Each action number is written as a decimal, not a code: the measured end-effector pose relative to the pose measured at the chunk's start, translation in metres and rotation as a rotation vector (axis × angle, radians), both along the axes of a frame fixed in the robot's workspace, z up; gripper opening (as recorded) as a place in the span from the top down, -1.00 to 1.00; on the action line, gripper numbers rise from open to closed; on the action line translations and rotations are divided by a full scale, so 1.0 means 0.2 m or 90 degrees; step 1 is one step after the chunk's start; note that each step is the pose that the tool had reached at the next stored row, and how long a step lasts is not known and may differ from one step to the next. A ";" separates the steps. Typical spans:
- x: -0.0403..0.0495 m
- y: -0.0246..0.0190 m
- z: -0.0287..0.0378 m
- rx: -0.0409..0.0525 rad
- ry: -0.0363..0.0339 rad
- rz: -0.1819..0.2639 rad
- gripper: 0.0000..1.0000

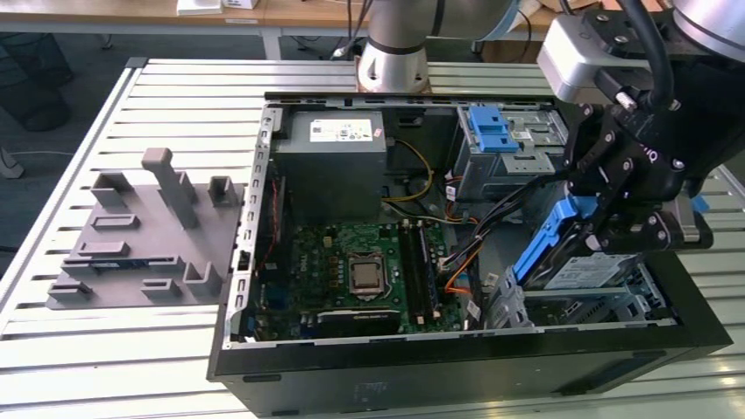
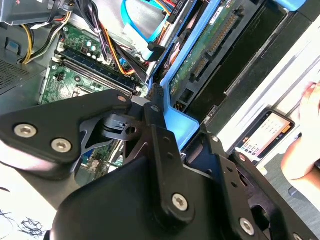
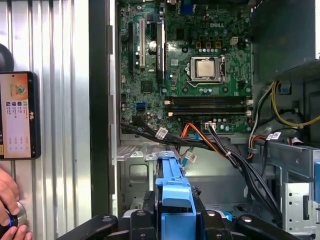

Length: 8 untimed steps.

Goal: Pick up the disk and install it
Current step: 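Insert the disk into the insertion slot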

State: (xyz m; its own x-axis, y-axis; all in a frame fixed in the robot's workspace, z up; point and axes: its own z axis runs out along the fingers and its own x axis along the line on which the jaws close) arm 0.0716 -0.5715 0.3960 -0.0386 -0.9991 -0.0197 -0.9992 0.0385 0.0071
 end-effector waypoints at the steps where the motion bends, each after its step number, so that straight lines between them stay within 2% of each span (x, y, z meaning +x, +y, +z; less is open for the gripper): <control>1: 0.000 0.000 -0.003 0.0000 -0.0001 0.000 0.27; 8: 0.000 0.000 -0.023 -0.0001 -0.0005 0.000 0.27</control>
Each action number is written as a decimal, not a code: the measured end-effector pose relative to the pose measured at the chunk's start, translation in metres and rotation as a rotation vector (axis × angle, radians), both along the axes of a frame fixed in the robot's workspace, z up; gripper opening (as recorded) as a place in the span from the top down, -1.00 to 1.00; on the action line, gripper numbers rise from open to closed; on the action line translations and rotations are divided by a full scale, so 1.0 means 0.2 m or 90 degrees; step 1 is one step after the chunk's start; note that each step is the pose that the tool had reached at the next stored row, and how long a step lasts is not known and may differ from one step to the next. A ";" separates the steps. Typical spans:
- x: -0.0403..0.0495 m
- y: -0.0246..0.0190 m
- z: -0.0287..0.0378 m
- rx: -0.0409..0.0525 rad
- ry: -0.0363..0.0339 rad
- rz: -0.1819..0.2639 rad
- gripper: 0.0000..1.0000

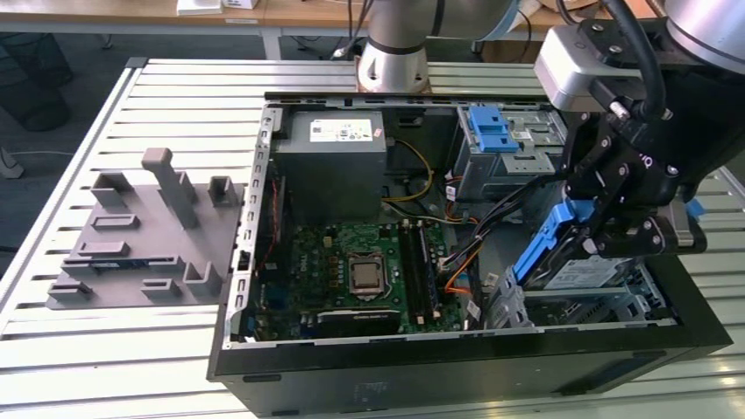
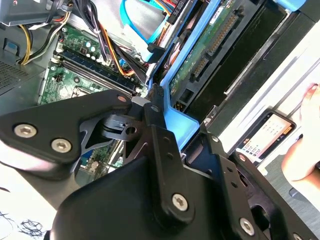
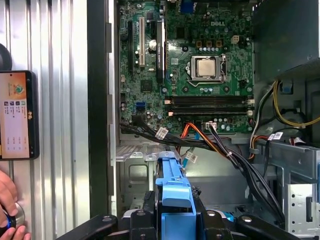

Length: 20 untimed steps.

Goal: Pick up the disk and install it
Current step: 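Insert the disk into the insertion slot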

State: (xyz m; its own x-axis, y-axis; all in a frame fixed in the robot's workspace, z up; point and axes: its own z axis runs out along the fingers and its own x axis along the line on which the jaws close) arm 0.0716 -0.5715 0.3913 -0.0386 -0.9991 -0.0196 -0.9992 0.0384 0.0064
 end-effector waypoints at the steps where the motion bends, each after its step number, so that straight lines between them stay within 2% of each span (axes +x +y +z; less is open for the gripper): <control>1: 0.000 0.000 -0.003 0.0000 0.0000 0.000 0.27; 20: 0.000 0.000 -0.060 0.0000 -0.0005 0.000 0.27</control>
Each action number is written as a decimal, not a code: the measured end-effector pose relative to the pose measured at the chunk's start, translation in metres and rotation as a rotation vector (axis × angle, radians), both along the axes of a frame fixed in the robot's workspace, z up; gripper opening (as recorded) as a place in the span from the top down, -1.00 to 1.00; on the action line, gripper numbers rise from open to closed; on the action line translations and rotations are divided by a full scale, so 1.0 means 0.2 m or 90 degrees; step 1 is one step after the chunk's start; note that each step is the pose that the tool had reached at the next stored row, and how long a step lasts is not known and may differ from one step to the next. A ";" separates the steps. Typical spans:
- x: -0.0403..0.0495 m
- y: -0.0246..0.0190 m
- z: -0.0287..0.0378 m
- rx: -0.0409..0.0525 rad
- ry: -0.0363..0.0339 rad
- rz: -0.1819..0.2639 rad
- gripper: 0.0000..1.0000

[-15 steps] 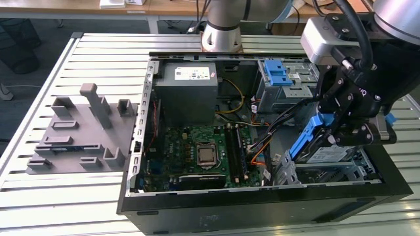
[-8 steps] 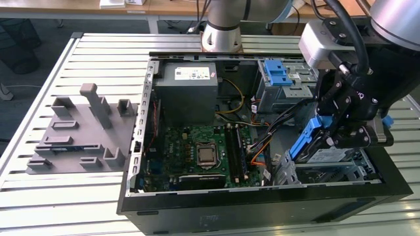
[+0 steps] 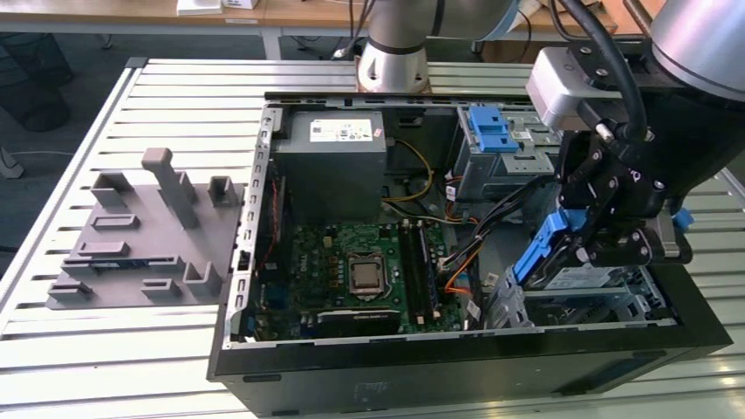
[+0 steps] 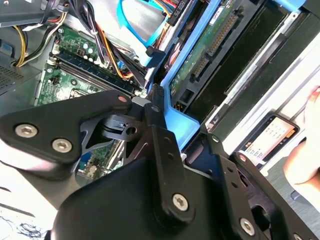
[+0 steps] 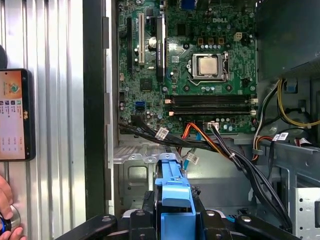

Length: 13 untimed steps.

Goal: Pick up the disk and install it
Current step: 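Insert the disk into the insertion slot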

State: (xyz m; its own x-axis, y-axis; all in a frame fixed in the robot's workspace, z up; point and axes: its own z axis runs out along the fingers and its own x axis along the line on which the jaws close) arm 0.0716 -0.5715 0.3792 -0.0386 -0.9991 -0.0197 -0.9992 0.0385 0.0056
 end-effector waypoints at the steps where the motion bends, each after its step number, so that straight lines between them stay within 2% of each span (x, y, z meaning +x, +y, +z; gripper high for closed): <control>1: 0.000 0.000 -0.003 0.0000 0.0000 0.000 0.27; 7: 0.000 0.000 -0.022 0.0000 -0.0001 0.000 0.27; 12: 0.000 0.000 -0.024 -0.0001 -0.0002 0.000 0.25; 13: 0.000 0.000 -0.024 -0.0001 -0.0002 0.000 0.12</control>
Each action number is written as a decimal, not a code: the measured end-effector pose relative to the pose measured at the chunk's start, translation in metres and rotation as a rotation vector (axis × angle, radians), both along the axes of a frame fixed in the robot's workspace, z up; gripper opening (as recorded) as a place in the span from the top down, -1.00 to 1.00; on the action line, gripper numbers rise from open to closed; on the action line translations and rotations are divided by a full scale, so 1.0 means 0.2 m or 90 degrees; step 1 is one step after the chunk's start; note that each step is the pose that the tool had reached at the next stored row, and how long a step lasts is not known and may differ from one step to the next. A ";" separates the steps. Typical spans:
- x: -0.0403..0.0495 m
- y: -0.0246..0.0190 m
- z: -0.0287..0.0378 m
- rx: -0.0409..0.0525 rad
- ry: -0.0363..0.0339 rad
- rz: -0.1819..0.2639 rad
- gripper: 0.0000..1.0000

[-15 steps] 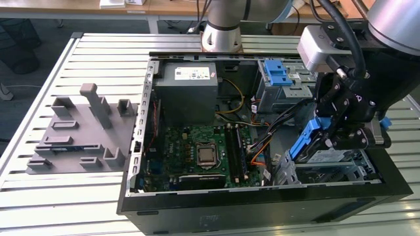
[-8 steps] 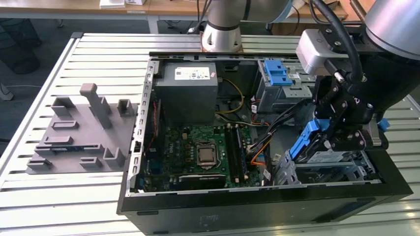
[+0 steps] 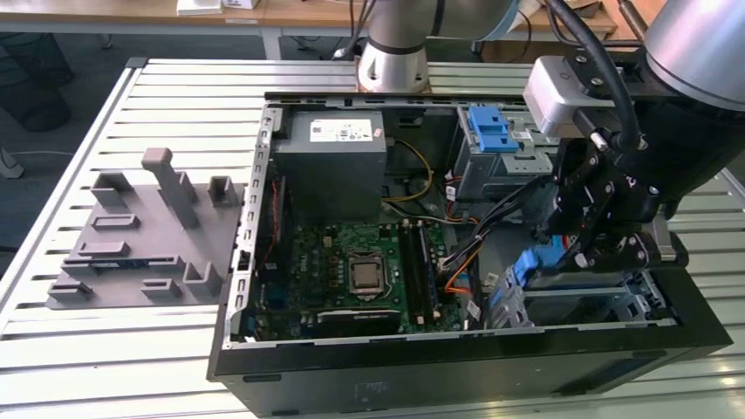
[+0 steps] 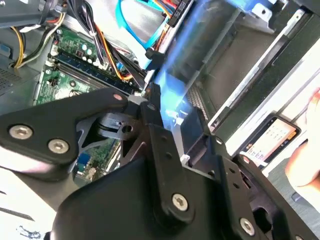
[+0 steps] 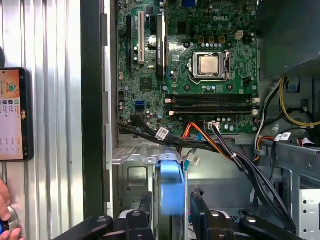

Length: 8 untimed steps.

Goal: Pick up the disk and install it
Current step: 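Insert the disk into the insertion slot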

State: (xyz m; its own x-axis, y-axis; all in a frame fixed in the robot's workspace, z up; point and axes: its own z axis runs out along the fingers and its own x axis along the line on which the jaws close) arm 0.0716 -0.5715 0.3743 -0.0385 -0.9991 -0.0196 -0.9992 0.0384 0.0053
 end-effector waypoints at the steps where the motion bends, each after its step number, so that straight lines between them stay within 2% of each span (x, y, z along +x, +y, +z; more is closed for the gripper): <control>1: 0.000 0.000 0.000 0.0001 0.0000 0.000 0.12; 6: 0.000 0.000 -0.005 0.0001 0.0000 0.000 0.12; 7: 0.000 0.000 -0.007 0.0000 0.0000 0.000 0.15; 8: 0.000 0.000 -0.010 0.0001 0.0000 0.000 0.28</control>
State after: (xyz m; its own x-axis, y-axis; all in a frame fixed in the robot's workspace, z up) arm 0.0716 -0.5715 0.3724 -0.0385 -0.9991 -0.0197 -0.9992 0.0384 0.0054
